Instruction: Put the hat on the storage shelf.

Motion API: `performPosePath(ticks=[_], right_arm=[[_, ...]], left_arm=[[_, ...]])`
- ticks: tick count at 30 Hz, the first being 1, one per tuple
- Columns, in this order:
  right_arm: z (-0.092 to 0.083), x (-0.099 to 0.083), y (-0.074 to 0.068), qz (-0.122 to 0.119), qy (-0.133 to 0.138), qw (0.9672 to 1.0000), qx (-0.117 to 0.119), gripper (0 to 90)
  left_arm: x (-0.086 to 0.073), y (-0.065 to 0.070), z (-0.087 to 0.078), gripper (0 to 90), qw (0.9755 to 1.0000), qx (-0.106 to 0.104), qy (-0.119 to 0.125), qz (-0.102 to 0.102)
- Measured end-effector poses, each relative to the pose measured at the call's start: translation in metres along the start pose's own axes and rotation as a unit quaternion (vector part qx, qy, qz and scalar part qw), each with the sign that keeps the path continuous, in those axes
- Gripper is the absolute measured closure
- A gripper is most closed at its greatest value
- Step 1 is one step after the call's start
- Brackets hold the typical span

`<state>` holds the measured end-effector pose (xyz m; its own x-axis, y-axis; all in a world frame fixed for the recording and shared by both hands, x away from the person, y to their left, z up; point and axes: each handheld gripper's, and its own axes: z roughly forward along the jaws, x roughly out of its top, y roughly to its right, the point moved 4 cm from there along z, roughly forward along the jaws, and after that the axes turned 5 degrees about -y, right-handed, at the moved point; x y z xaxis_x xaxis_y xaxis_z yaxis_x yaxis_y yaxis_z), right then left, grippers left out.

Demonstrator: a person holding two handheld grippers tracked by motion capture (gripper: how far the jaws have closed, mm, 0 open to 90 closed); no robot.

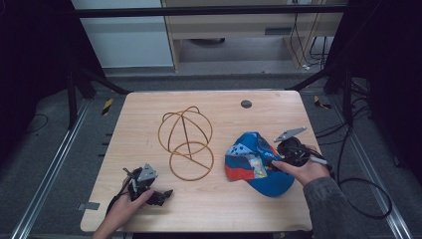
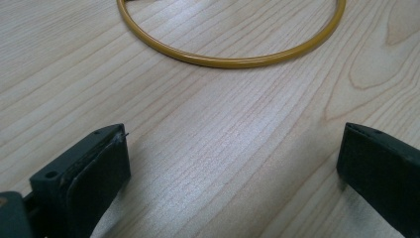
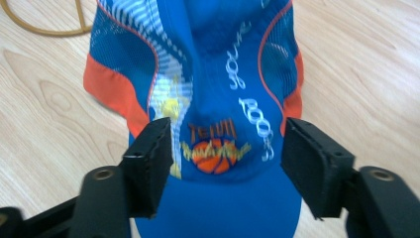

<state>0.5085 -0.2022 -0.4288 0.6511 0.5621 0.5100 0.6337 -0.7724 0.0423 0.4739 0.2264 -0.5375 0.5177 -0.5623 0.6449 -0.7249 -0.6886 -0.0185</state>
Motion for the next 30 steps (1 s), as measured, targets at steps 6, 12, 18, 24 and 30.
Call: performPosePath(ticks=[6, 12, 18, 24, 30], right_arm=[[0.007, 0.015, -0.005, -0.01, 0.001, 0.9998, 0.018, 40.2], [0.013, 0.019, -0.005, 0.006, -0.007, 0.9995, 0.029, 45.5], [0.024, 0.023, -0.007, 0.011, -0.017, 0.9994, 0.028, 48.4], [0.034, 0.023, -0.008, 0.01, -0.036, 0.9989, 0.028, 52.0], [0.038, 0.019, -0.008, 0.008, -0.045, 0.9986, 0.028, 63.7]], left_arm=[[0.0, 0.001, 0.0, 0.0, 1.0, 0.002, 0.0, -0.001], [0.0, 0.001, 0.0, 0.0, 1.0, 0.002, 0.0, -0.001], [0.0, 0.001, 0.0, 0.0, 1.0, 0.003, 0.0, -0.002], [0.0, 0.002, 0.0, 0.0, 1.0, 0.003, 0.0, -0.001], [0.0, 0.002, 0.0, 0.0, 1.0, 0.002, 0.001, -0.003]])
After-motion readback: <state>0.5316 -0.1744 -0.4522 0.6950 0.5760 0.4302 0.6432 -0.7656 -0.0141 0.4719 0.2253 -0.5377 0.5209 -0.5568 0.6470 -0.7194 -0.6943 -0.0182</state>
